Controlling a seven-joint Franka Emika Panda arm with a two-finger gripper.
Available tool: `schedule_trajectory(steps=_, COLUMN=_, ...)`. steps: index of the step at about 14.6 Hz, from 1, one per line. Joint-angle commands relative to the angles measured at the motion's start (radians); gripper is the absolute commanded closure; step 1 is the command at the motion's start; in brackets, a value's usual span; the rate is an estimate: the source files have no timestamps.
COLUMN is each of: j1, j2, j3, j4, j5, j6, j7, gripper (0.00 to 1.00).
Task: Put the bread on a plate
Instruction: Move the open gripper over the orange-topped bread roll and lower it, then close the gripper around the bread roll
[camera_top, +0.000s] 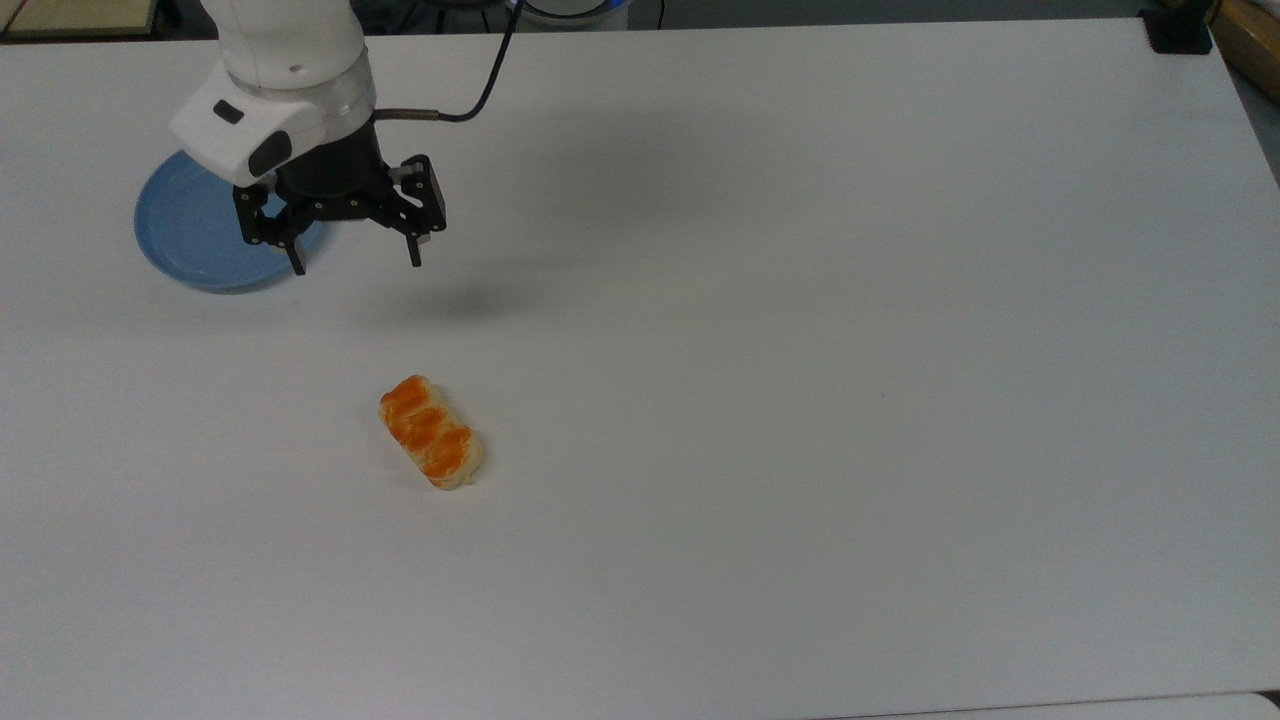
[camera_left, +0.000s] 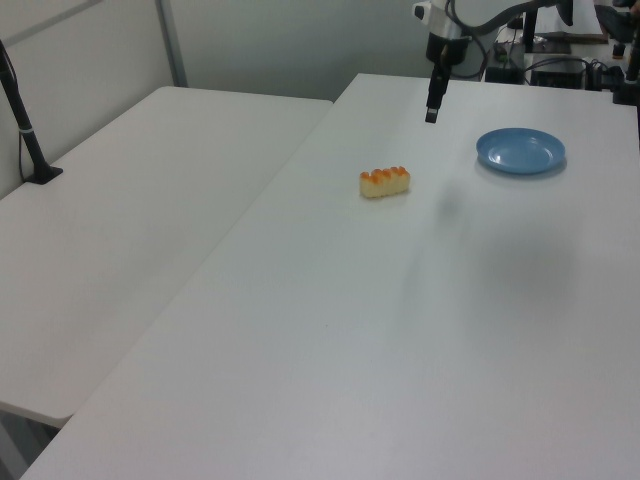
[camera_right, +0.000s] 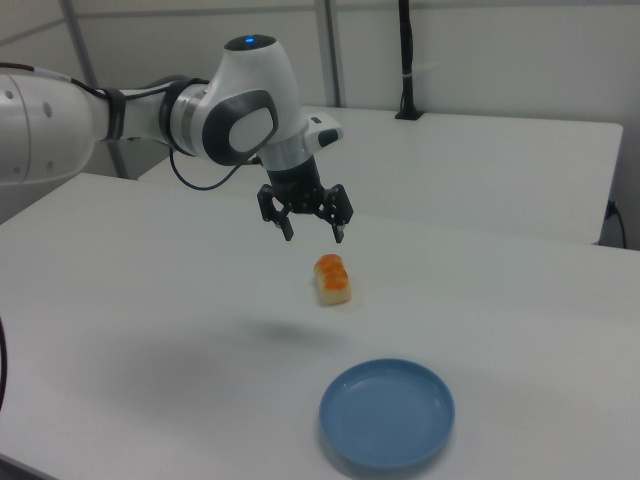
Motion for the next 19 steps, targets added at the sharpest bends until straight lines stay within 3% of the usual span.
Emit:
schedule_trajectory(steps=1, j1=0.043, j2=0.105, j3=-0.040, j4=0.052, j5=0.032, j6=0.088, j7=-0.035, gripper=0.00)
schedule_trajectory(steps=15, j1=0.100, j2=0.323, j3=-0.029, j4=0.058, j5=0.023, j6=0.306, j7=-0.026, gripper=0.00)
schedule_trajectory(steps=18, j1=0.108, j2=0.372, j3=-0.029, j4=0.064, j5=0.026, j6=0.353, j7=-0.023, gripper=0.11)
schedule_trajectory(steps=19, j1=0.105, j2=0.386, j3=-0.029, j4=0.099, j5=0.029, j6=0.353, j7=-0.006, gripper=0.23)
